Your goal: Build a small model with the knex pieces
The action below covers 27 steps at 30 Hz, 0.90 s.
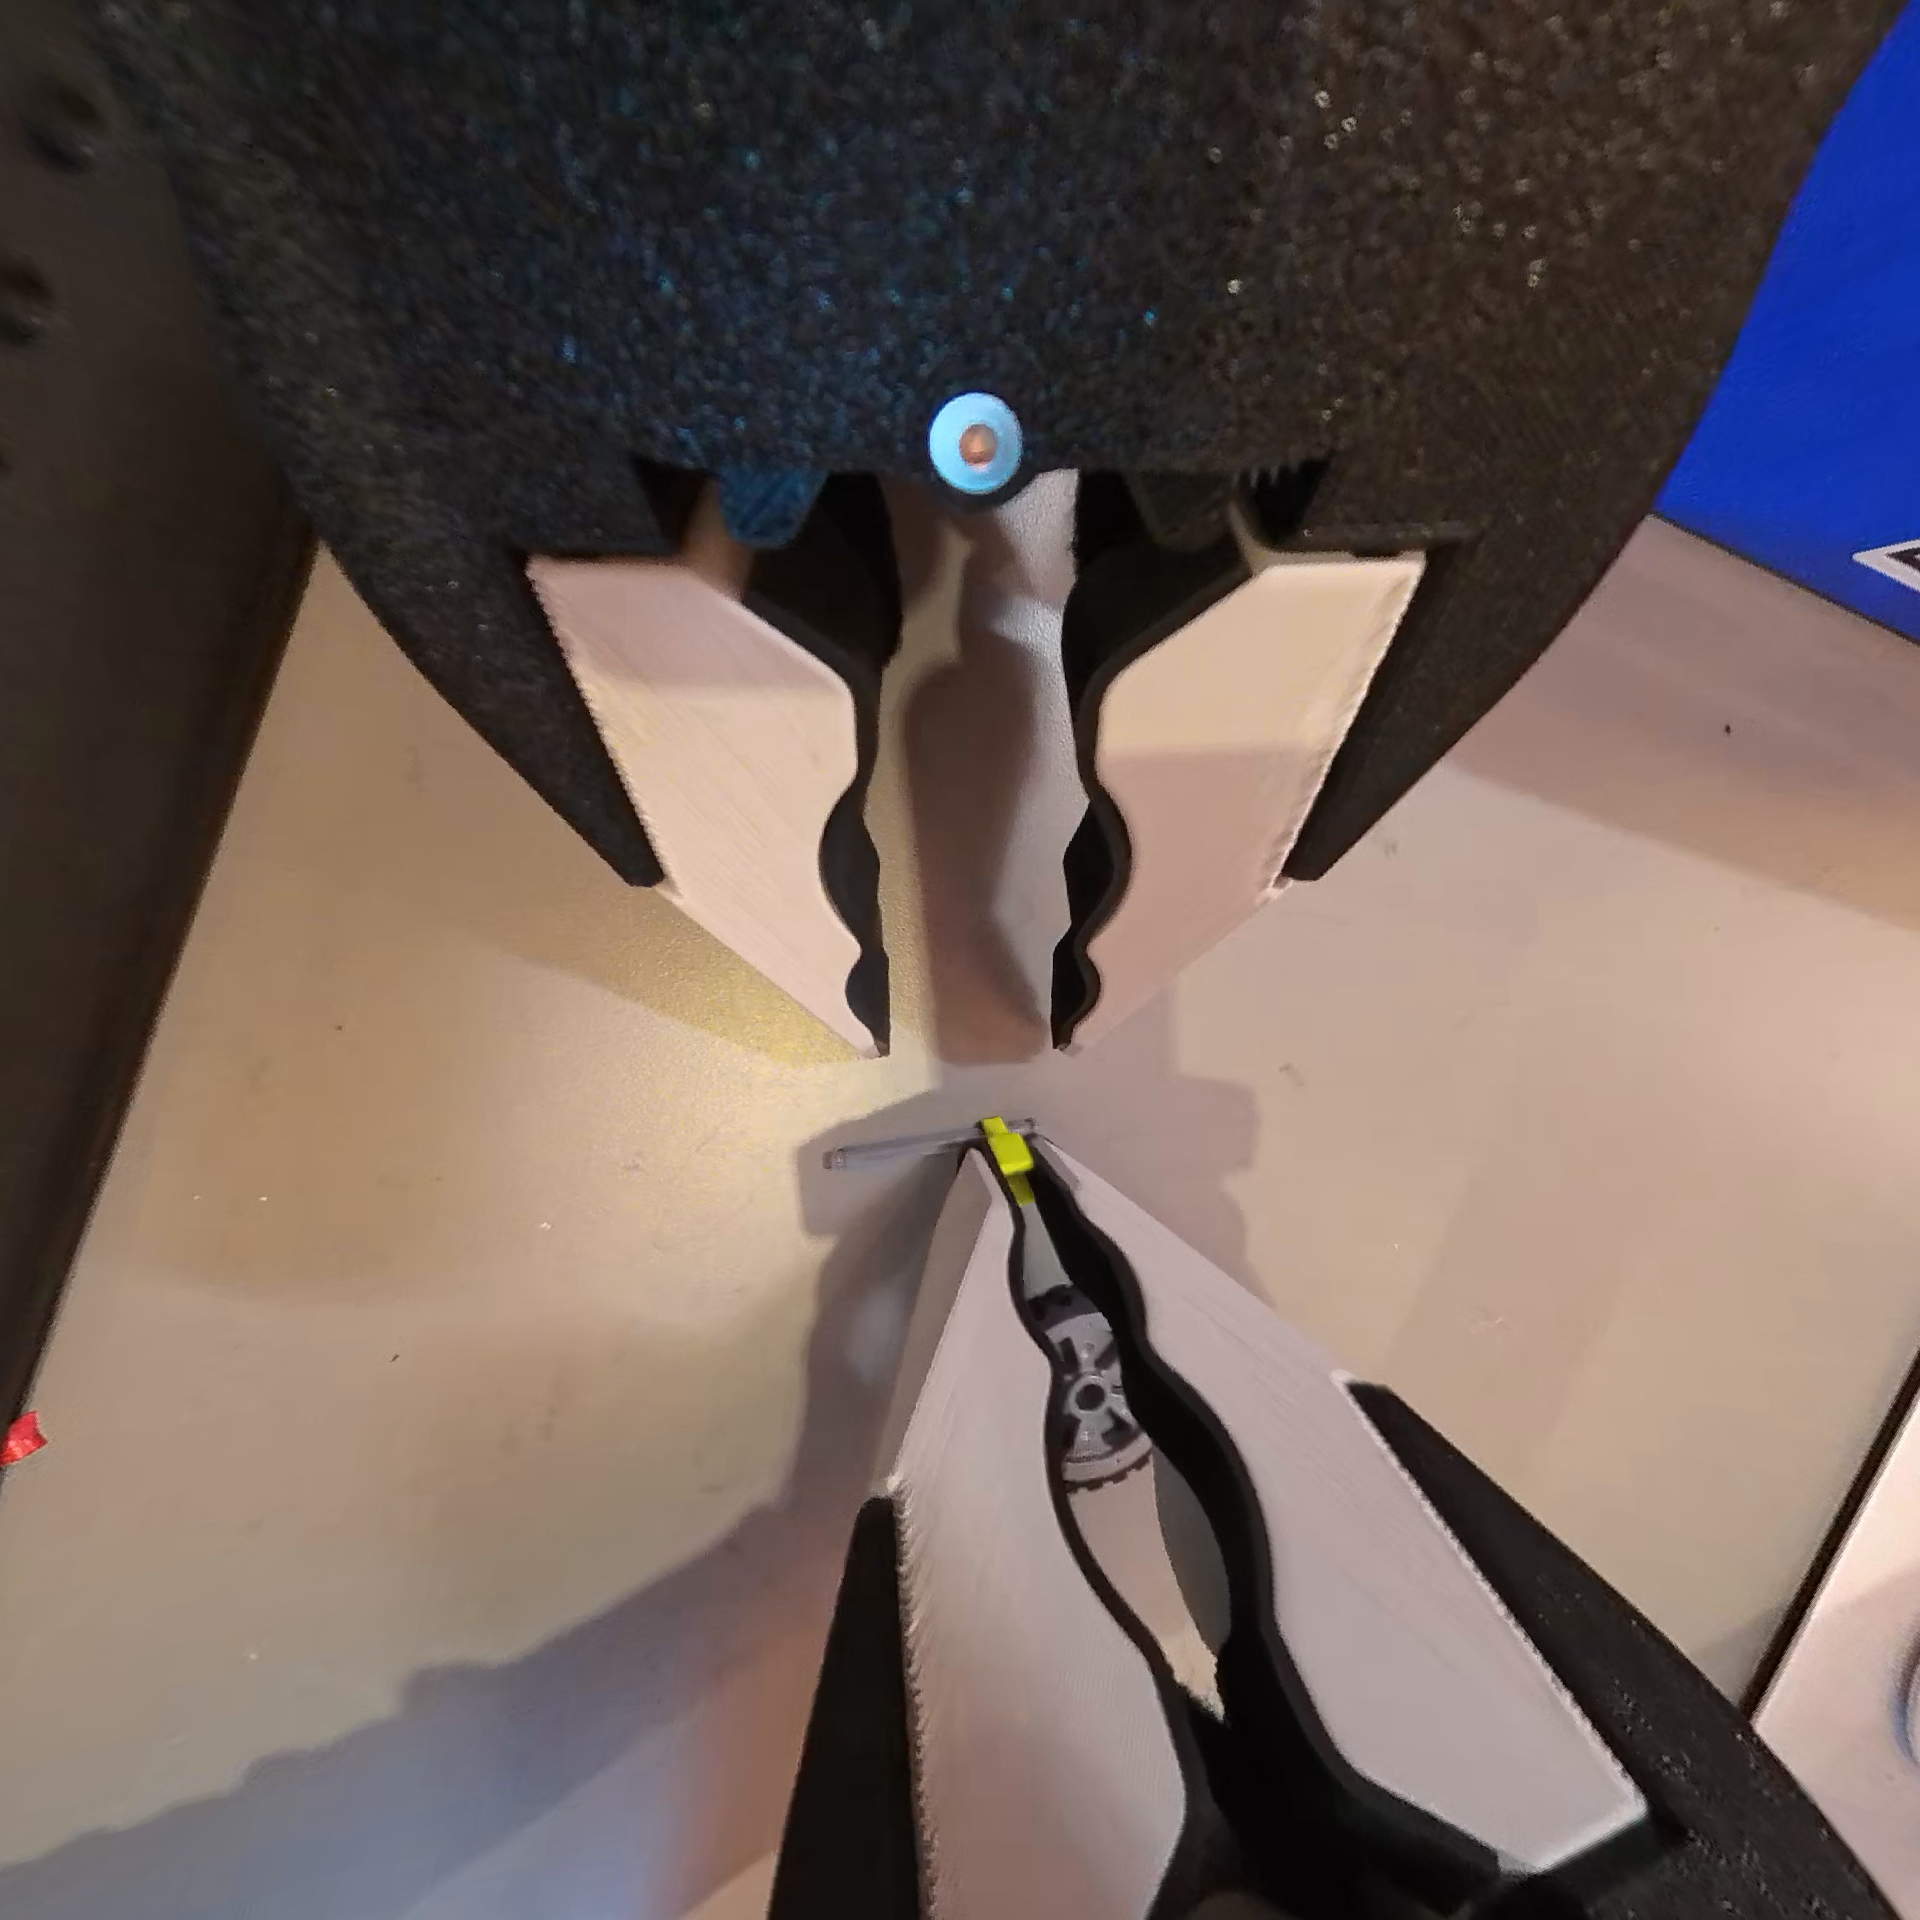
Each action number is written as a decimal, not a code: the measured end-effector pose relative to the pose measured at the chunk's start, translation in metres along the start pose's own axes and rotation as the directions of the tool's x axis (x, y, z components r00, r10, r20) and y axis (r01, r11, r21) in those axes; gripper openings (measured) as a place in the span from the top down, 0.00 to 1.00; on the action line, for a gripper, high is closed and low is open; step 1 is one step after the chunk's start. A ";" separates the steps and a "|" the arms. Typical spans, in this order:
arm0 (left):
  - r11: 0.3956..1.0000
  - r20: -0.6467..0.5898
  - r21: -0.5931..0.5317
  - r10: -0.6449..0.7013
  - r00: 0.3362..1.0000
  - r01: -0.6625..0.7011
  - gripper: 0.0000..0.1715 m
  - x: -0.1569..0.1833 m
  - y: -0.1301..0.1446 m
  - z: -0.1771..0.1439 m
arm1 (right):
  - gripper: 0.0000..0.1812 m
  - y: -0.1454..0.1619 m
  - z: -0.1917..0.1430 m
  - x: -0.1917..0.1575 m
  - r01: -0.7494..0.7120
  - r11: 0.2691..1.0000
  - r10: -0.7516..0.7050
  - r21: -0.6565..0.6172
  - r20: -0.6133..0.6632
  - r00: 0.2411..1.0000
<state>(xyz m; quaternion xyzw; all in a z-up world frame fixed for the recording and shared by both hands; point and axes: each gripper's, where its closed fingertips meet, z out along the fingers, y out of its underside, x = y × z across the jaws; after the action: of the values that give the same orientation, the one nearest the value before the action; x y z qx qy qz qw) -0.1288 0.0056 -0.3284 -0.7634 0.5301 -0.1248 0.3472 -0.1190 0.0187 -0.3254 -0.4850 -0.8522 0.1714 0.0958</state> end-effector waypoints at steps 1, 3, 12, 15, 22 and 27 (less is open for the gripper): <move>1.000 -0.001 0.000 -0.002 1.000 0.002 0.83 0.000 0.000 0.000 | 0.97 0.000 0.000 -0.001 0.001 1.000 -0.001 -0.001 0.001 1.000; 1.000 -0.003 -0.003 -0.008 1.000 0.008 0.83 0.000 0.000 0.000 | 0.97 -0.001 0.000 0.000 0.002 1.000 -0.002 -0.009 -0.002 1.000; 0.999 -0.036 -0.008 -0.032 0.999 0.032 0.83 0.005 0.003 -0.003 | 0.97 -0.003 0.002 -0.001 0.022 0.997 -0.023 -0.075 -0.006 1.000; 0.999 -0.050 -0.018 -0.032 0.998 0.031 0.83 0.006 0.005 -0.006 | 0.97 -0.003 0.002 -0.001 0.019 0.997 -0.019 -0.081 -0.002 1.000; 1.000 -0.151 -0.017 0.011 0.988 -0.014 0.84 0.027 0.006 -0.016 | 0.97 -0.003 0.002 -0.001 0.012 0.996 -0.010 -0.093 0.026 1.000; 0.993 -0.172 0.012 0.115 0.978 -0.115 0.84 0.044 -0.003 -0.017 | 0.97 -0.002 0.002 -0.001 0.001 0.996 0.003 -0.091 0.047 0.999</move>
<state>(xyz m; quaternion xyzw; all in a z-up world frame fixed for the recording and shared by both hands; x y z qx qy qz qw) -0.1183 -0.0398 -0.3221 -0.7173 0.6014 -0.1709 0.3074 -0.1211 0.0166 -0.3261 -0.4850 -0.8610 0.1438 0.0533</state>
